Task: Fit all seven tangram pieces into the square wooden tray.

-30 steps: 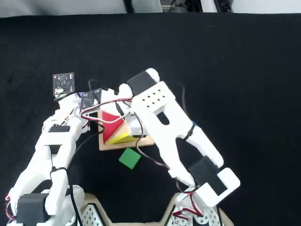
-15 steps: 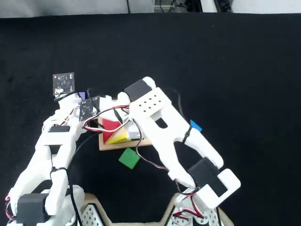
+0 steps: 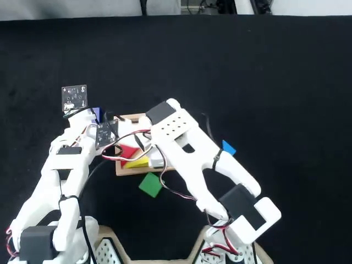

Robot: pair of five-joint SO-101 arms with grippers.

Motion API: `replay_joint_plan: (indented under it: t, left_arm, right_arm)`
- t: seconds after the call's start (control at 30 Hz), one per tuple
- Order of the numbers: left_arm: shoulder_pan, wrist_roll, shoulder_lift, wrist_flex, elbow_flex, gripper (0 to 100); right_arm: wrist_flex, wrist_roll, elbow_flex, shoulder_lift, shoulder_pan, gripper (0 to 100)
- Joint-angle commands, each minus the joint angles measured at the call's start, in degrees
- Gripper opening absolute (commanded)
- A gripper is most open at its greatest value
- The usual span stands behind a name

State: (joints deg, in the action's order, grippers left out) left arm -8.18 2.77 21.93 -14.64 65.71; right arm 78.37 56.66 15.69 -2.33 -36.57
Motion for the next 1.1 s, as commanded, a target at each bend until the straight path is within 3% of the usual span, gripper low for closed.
replay_joint_plan:
  t: [0.0, 0.3, 0.6, 0.9, 1.07]
  left_arm:
    - [0.66, 0.00, 1.67, -0.18, -2.95, 5]
    - [0.31, 0.09, 1.67, -0.18, -2.86, 5]
    - [0.22, 0.18, 1.67, -0.18, -2.86, 5]
    - [0.22, 0.18, 1.67, -0.26, -2.86, 5]
    - [0.22, 0.09, 1.67, -0.26, -2.86, 5]
  right_arm:
    - [-1.67, 0.44, -0.22, 2.24, -0.62, 2.6]
    - [-4.31, 0.53, -1.27, 3.38, 1.76, 1.1]
    - [-4.92, 0.62, -0.57, 17.27, 0.79, 1.1]
    - [-30.15, 1.05, 20.09, 22.55, 1.23, 1.1]
    - [-41.67, 9.05, 31.96, 22.73, 1.32, 1.1]
